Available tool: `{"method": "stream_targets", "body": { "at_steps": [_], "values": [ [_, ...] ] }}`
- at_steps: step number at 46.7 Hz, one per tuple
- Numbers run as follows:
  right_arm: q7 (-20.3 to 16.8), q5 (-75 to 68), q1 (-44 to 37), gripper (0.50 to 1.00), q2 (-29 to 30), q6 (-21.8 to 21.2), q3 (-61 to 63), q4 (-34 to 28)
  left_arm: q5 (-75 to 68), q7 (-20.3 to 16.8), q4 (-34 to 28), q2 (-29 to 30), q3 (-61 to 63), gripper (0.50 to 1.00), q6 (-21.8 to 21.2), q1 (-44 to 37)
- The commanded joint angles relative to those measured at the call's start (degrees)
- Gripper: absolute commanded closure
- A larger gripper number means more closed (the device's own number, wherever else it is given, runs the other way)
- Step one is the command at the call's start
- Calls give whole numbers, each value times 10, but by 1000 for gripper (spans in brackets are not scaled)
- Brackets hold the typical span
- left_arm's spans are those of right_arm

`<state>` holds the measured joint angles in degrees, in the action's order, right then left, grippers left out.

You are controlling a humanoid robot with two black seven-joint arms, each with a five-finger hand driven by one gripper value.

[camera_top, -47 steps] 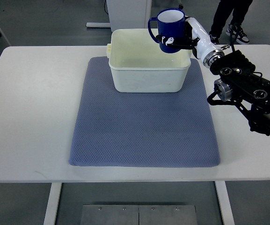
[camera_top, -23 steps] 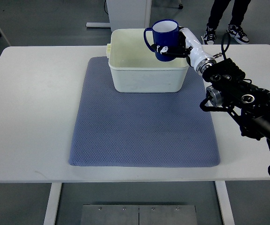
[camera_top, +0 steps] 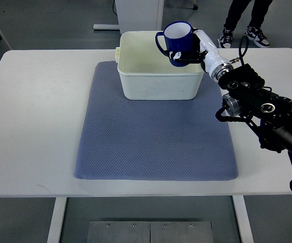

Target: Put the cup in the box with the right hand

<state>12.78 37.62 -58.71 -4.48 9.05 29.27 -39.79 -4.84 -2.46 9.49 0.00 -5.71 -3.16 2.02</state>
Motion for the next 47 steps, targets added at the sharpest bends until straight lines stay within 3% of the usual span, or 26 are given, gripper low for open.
{"method": "stream_targets", "body": {
  "at_steps": [1, 25, 37, 47],
  "values": [
    [2, 0, 3, 576, 0, 0, 0, 0, 0, 0, 0, 0, 0, 500, 0, 0],
    [1, 0, 0, 553, -20, 0, 12, -3, 0, 0, 0, 0, 0, 500, 0, 0],
    [-8, -24, 1, 525, -95, -3, 26, -70, 0, 0, 0, 0, 0, 500, 0, 0],
    [-55, -31, 54, 519, -123, -13, 106, -119, 0, 0, 0, 0, 0, 500, 0, 0]
  ]
}}
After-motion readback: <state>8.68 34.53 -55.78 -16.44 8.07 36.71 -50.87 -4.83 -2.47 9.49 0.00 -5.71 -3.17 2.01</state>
